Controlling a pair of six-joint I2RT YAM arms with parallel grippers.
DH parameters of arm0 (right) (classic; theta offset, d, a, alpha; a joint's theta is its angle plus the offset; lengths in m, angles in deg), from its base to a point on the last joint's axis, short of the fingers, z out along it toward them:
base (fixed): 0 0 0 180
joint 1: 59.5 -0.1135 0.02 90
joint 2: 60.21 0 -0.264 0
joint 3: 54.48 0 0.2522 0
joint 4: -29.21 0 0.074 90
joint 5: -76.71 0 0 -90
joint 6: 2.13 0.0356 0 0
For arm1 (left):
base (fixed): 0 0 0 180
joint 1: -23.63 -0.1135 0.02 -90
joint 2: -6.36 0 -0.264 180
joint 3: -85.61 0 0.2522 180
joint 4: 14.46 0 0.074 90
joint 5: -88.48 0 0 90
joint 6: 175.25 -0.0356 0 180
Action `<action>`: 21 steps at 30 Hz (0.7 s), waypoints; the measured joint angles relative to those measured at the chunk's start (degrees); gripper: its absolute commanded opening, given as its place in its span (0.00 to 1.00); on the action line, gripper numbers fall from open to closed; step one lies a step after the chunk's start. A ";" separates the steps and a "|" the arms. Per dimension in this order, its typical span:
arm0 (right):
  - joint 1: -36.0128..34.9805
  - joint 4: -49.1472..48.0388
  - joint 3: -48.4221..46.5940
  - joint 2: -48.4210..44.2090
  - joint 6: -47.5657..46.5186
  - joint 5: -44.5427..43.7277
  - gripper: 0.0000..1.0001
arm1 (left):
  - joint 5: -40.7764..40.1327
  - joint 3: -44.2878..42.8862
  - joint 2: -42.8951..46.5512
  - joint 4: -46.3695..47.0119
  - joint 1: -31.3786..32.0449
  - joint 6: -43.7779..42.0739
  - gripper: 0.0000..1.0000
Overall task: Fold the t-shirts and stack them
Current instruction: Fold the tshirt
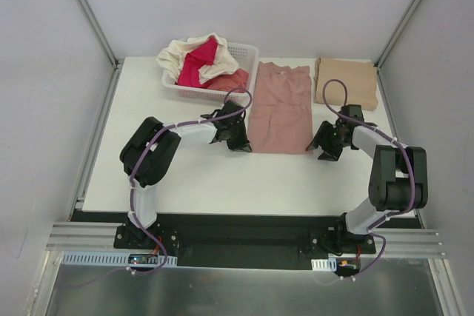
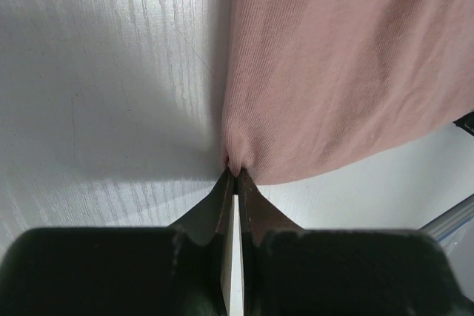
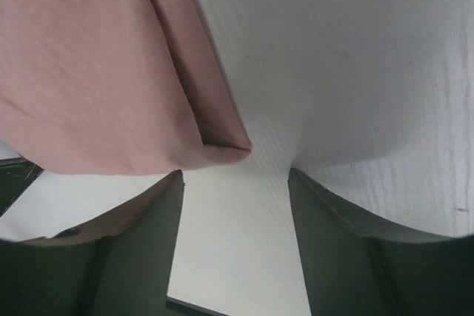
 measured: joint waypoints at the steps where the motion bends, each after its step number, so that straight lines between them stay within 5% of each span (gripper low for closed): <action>1: -0.20 0.04 -0.50 0.81 0.17 0.28 0.55 | 0.00 0.07 0.00 0.13 0.00 -0.13 0.00; 6: -0.44 -0.15 -2.19 3.30 0.72 0.70 0.36 | -0.22 0.35 0.00 0.90 0.00 -0.35 0.00; 10: -0.57 -0.48 -2.40 4.37 0.66 0.72 0.01 | -0.26 0.59 0.00 1.38 -0.02 -0.35 0.00; 21: -2.40 -2.47 3.06 0.28 0.39 2.16 0.01 | -0.33 9.11 5.64 5.25 0.15 -0.33 0.00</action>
